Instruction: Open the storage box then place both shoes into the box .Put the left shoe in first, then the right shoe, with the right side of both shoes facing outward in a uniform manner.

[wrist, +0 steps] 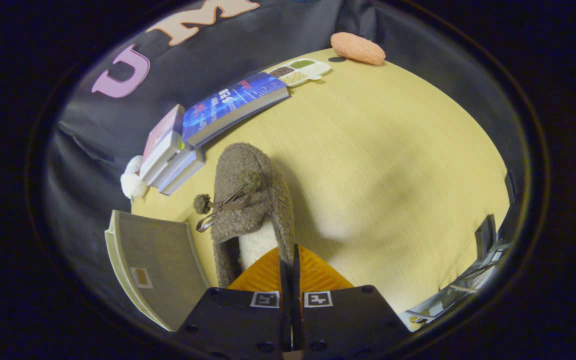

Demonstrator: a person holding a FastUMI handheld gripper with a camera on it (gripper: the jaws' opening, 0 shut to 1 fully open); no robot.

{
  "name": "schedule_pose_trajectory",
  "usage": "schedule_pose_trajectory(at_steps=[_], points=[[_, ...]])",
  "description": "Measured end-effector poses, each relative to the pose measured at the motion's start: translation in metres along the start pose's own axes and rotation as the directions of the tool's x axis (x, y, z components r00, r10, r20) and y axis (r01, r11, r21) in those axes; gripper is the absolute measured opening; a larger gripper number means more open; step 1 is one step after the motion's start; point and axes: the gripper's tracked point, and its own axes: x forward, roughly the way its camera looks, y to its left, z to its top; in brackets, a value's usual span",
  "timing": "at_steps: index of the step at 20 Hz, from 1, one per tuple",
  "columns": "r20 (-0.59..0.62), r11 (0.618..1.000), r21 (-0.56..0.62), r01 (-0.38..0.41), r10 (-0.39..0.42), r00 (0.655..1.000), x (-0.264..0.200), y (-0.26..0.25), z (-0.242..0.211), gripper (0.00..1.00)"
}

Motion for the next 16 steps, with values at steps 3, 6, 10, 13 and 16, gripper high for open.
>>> schedule_pose_trajectory(at_steps=[3,6,10,13,16], points=[[0.033,0.997,-0.011,-0.077,0.077,0.996,-0.024,0.049,0.006,0.04],[0.055,0.985,-0.019,-0.169,0.170,0.984,-0.051,0.106,0.005,0.04],[0.037,0.961,-0.068,-0.268,0.271,0.962,-0.080,0.177,-0.015,0.04],[-0.003,0.949,-0.107,-0.297,0.299,0.954,-0.083,0.211,-0.043,0.04],[-0.050,0.950,-0.118,-0.288,0.284,0.958,-0.072,0.227,-0.075,0.04]])
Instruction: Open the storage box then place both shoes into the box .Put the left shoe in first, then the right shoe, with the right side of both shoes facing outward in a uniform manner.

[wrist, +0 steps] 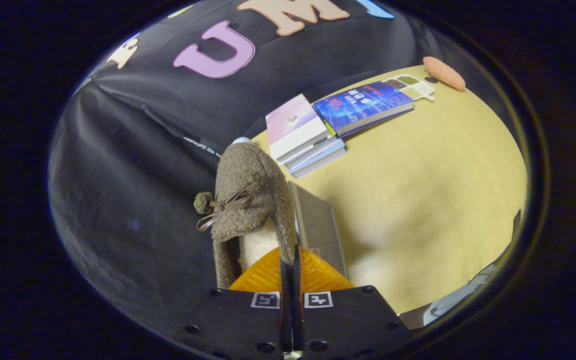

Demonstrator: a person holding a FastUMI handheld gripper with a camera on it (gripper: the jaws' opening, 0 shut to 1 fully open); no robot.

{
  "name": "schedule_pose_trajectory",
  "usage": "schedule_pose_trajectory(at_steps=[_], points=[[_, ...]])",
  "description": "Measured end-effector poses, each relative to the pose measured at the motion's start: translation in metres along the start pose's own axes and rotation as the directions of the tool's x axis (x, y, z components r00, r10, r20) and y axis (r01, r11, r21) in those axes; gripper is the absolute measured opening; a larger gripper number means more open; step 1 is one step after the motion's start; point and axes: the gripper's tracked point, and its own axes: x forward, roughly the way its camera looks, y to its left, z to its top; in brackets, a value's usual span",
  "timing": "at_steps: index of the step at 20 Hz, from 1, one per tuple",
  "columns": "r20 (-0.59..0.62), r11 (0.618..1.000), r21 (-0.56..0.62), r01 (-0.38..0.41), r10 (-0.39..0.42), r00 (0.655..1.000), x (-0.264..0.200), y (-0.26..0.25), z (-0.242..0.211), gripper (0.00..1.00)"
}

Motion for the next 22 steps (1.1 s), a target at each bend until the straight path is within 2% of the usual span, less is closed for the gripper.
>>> schedule_pose_trajectory(at_steps=[9,13,18,22], points=[[-0.047,0.992,-0.020,0.128,-0.129,0.991,0.028,-0.001,-0.061,0.04],[-0.019,0.977,-0.033,0.212,-0.213,0.977,0.036,-0.011,-0.066,0.04],[-0.002,0.962,-0.040,0.272,-0.272,0.962,0.042,-0.016,-0.075,0.04],[0.033,0.933,-0.075,0.351,-0.350,0.936,0.047,-0.023,-0.073,0.04]])
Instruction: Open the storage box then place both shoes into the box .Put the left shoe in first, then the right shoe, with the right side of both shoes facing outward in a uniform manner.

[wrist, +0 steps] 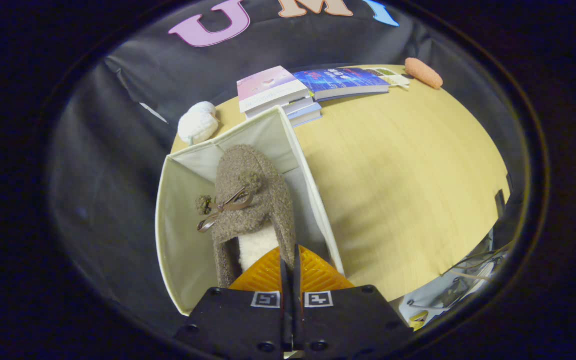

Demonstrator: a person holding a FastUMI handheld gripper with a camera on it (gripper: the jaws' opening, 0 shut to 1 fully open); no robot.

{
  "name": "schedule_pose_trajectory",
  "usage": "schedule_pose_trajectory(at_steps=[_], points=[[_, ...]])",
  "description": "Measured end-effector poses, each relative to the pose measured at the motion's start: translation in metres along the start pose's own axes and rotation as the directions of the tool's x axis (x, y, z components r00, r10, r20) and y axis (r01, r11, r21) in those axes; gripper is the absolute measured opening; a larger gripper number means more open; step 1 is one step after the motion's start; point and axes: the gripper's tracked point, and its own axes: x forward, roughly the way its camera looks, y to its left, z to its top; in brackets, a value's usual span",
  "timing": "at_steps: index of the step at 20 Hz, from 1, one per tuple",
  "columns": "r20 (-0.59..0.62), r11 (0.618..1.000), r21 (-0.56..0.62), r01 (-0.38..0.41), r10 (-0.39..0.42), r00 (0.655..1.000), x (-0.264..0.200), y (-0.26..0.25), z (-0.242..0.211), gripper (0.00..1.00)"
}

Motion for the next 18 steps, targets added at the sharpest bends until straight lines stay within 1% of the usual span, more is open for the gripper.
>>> schedule_pose_trajectory(at_steps=[4,6,12,15,17,18], points=[[0.022,1.000,-0.003,0.023,-0.022,1.000,0.003,0.000,0.001,0.14],[0.027,1.000,0.008,0.018,-0.018,0.999,0.002,0.001,0.004,0.08],[0.029,1.000,0.025,-0.017,0.017,0.999,-0.003,0.002,0.013,0.08],[0.084,0.998,0.018,-0.054,0.052,0.995,-0.015,0.003,0.036,0.08],[0.160,0.995,-0.002,-0.100,0.099,0.982,-0.030,0.007,0.065,0.09],[0.206,0.994,-0.017,-0.111,0.112,0.972,-0.039,0.005,0.083,0.09]])
